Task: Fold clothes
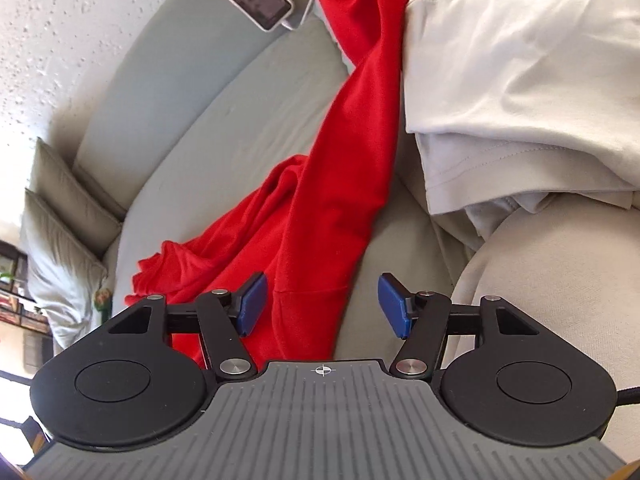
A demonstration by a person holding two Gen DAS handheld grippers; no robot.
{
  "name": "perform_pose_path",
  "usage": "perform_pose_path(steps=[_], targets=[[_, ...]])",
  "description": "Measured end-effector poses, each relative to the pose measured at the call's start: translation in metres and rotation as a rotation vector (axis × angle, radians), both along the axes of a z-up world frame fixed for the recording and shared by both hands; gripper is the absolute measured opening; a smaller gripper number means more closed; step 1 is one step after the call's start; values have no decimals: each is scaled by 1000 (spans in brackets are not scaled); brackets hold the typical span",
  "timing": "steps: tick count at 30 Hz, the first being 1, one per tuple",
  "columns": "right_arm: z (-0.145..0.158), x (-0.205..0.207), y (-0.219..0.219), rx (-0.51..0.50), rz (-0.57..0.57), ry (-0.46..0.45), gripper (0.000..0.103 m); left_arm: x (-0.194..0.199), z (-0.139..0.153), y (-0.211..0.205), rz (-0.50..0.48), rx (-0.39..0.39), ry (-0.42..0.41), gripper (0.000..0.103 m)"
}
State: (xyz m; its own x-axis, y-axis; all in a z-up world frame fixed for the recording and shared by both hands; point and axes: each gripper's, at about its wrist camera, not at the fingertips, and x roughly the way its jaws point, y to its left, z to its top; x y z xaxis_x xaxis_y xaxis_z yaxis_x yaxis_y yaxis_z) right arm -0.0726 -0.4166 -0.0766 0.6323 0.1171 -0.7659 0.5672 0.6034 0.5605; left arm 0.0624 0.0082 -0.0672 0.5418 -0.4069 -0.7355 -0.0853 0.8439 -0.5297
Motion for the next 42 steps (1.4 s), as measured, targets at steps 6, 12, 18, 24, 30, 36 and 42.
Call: perform_pose_path(steps=[6, 12, 18, 24, 30, 36, 42], targets=[[0, 42, 38, -78, 132, 68, 63, 0, 0, -7, -33, 48, -25, 26], [-15, 79, 67, -206, 138, 248, 63, -2, -1, -4, -28, 44, -35, 26], [-17, 67, 68, -317, 160, 250, 25, -1, -3, -4, -46, 59, -33, 28], [-4, 13, 17, -181, -28, 139, 3, 1, -11, -1, -33, 18, 21, 35], [9, -22, -47, 6, -253, 18, 3, -10, -14, -1, -11, -55, 32, 45], [7, -16, -66, 73, -308, -18, 3, -21, -19, -10, 7, -79, 47, 46], [16, -4, -90, 47, -388, -60, 3, -19, -34, -33, -41, -95, 65, 44]])
